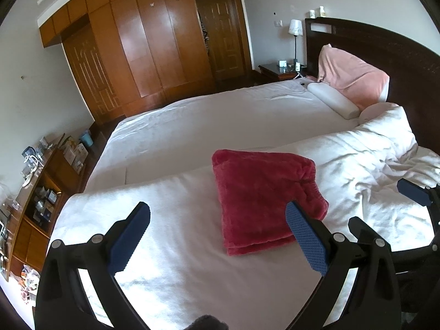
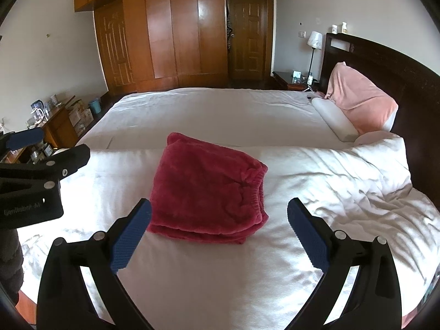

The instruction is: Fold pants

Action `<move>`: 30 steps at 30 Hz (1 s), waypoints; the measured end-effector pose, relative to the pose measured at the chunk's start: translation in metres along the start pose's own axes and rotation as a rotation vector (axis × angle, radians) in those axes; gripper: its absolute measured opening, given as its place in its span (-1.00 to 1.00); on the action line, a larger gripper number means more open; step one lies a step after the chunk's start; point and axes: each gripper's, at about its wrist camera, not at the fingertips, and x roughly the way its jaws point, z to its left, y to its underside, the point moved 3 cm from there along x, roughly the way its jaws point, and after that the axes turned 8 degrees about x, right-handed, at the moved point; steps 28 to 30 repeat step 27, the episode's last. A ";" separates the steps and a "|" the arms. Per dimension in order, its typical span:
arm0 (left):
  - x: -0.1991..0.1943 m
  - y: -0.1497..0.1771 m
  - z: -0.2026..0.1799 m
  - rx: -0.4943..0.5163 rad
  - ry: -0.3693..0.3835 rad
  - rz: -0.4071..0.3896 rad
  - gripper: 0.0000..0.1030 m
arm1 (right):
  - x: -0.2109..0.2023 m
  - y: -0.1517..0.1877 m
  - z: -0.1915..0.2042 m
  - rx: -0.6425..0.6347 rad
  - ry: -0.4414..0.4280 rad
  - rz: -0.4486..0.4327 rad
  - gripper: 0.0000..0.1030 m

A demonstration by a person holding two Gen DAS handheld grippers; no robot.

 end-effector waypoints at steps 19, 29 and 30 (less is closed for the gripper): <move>0.019 0.003 0.000 -0.012 0.051 0.005 0.90 | 0.023 0.002 0.001 0.012 0.020 0.047 0.94; 0.023 0.014 0.012 -0.042 0.068 0.024 0.90 | 0.025 0.011 0.002 0.032 0.032 0.066 0.94; 0.023 0.014 0.012 -0.042 0.068 0.024 0.90 | 0.025 0.011 0.002 0.032 0.032 0.066 0.94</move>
